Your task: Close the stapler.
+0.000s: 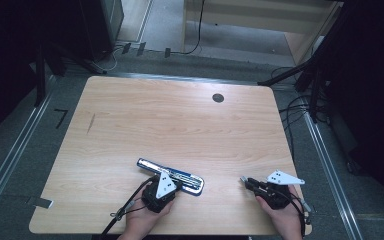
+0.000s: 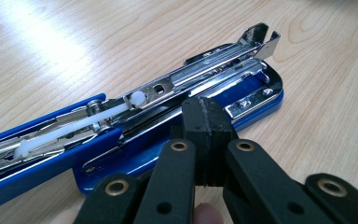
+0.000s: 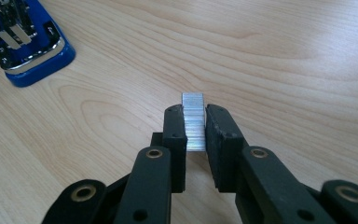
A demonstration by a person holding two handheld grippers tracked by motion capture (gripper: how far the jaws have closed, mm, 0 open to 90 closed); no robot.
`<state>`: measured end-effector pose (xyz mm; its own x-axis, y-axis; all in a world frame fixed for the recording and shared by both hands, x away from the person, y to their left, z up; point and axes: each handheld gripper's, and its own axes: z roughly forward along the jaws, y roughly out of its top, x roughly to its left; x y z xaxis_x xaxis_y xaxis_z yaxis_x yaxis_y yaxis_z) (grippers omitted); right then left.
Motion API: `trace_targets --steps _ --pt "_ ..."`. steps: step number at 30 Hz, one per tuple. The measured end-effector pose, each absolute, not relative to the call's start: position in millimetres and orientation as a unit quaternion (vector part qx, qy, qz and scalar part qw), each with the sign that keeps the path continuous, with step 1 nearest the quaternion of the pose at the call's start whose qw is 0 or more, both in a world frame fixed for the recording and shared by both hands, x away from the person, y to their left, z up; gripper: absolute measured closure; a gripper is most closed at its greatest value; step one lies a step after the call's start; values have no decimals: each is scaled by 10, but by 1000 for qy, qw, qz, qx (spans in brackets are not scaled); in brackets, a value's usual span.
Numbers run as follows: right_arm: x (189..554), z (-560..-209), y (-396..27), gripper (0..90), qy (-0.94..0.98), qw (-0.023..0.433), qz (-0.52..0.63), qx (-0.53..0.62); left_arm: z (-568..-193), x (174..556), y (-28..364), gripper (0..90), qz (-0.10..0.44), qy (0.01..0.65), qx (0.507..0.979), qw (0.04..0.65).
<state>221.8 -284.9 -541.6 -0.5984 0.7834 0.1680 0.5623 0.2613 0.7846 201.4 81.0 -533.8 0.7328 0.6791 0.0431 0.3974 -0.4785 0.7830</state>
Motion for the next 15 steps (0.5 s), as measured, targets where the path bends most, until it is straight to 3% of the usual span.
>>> trace_targets --steps 15 --pt "2158 -5172 -2666 798 782 125 450 412 -5340 2012 807 900 178 320 841 399"
